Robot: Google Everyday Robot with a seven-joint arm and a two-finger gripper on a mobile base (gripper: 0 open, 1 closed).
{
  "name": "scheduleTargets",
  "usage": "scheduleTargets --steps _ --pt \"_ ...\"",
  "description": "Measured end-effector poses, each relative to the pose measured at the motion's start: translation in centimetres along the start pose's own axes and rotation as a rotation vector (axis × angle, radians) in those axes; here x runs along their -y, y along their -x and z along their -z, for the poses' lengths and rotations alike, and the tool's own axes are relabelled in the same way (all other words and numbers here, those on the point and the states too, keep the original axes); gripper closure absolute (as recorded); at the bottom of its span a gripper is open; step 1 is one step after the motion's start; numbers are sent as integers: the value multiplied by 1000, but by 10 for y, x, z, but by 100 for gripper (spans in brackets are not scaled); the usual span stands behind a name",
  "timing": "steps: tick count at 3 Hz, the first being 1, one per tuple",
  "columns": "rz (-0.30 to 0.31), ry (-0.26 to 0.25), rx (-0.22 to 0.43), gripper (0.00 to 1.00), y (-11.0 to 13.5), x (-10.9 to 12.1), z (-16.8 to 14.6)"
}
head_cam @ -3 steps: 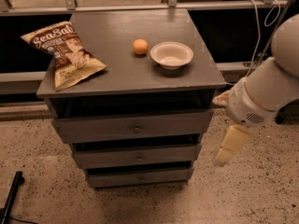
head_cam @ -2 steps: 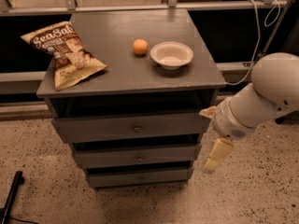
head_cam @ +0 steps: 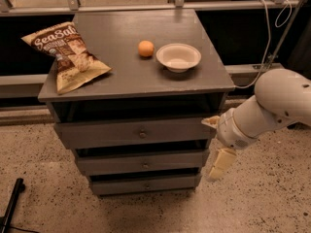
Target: Open top drawer
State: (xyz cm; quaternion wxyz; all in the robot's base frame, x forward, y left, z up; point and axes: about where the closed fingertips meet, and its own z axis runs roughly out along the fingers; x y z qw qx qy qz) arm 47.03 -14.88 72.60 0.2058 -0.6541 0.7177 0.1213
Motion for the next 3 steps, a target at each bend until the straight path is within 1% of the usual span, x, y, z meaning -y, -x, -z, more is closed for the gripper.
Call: scheduleTargets --steps 1,2,3 --pt "18 -36 34 0 -1 21 -1" --pt "41 -83 66 0 -6 49 1" --pt "64 -98 89 0 -7 76 -8"
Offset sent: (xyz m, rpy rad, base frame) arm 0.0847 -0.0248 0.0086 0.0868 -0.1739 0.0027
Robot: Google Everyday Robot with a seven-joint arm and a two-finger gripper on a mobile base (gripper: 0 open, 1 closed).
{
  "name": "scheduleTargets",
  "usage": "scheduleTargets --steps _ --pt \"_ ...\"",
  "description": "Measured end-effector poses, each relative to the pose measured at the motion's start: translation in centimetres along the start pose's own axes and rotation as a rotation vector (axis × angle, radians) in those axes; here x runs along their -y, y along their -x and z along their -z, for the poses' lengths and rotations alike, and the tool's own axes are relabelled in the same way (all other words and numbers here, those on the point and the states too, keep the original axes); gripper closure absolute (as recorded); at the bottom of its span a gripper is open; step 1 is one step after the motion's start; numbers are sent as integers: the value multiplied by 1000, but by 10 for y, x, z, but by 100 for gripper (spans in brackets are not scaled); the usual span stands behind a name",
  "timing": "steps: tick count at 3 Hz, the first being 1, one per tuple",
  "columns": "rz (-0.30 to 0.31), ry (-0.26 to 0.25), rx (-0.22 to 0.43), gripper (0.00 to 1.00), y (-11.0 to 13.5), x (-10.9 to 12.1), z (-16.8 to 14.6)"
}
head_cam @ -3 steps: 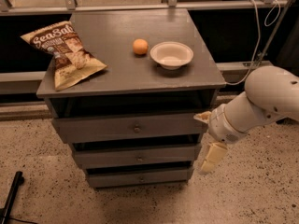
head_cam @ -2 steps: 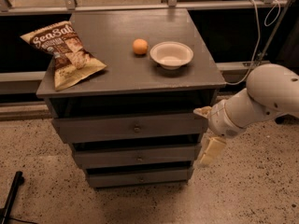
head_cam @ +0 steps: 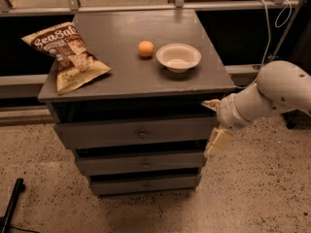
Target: Open top drawer
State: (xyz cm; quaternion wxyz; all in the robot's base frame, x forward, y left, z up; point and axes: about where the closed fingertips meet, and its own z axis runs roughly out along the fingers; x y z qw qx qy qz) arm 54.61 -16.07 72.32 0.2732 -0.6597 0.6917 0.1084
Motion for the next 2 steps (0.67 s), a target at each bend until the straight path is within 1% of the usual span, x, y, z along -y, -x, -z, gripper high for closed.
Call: scheduleTargets --steps 2 --pt "24 20 35 0 1 34 -47"
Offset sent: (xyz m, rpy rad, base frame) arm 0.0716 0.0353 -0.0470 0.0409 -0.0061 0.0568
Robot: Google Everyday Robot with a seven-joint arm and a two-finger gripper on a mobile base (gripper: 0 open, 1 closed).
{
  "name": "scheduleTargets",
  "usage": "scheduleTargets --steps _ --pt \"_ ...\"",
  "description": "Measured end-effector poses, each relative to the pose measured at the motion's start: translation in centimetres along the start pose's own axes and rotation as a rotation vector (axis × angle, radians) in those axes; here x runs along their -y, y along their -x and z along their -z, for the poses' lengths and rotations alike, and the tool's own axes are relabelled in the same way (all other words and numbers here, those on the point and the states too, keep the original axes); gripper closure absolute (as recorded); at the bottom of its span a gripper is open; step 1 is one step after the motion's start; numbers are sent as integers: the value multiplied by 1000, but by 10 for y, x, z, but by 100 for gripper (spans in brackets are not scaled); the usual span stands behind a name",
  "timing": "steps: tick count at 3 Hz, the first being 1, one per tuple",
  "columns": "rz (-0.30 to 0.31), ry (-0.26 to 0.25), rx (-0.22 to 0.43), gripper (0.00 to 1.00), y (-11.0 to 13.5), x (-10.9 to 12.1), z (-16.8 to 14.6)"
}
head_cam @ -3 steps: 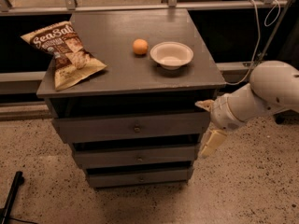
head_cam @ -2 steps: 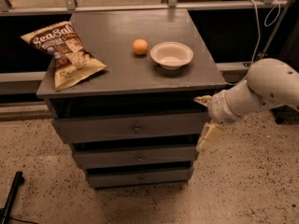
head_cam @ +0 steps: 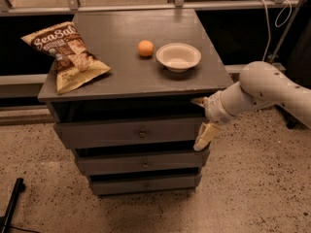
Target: Open top drawer
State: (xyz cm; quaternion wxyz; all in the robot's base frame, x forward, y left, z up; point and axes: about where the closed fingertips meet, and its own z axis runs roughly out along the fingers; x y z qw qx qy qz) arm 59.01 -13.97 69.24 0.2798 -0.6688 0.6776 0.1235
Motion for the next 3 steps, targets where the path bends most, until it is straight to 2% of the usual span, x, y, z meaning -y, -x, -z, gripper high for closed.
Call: scheduleTargets --steps 1,2,3 --pt "2 26 3 0 1 9 -34" --pt "-8 49 -2 0 -2 6 -53" --pt "-20 71 4 19 0 -9 -59"
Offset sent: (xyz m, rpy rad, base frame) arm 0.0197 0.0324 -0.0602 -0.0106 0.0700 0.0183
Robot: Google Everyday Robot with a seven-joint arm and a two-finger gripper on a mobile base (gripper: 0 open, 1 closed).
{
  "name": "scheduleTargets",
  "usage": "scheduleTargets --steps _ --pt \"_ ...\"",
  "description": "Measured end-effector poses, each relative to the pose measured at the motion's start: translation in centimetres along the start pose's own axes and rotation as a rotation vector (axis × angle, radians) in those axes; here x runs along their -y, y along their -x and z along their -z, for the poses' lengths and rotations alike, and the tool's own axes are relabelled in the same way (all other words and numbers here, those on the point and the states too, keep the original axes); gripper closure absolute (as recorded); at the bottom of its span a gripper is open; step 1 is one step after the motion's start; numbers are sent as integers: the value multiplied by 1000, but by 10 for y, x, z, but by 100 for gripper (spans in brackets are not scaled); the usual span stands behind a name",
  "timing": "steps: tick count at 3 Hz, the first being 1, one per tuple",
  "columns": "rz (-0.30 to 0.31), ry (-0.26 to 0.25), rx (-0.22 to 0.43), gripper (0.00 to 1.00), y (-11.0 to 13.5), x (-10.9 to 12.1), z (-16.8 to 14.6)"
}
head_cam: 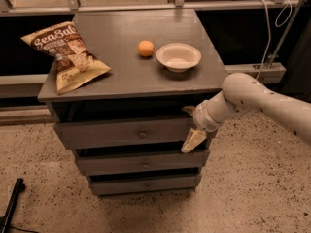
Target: Open top drawer
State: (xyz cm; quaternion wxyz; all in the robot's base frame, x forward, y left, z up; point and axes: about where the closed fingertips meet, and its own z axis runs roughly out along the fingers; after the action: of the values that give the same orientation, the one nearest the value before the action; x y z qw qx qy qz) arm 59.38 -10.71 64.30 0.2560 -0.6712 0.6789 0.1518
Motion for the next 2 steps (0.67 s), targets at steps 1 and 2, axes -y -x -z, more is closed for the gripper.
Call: scheduleTargets --steps 1,2 --pt "32 29 18 50 22 -29 7" --pt "41 51 22 81 30 -37 11"
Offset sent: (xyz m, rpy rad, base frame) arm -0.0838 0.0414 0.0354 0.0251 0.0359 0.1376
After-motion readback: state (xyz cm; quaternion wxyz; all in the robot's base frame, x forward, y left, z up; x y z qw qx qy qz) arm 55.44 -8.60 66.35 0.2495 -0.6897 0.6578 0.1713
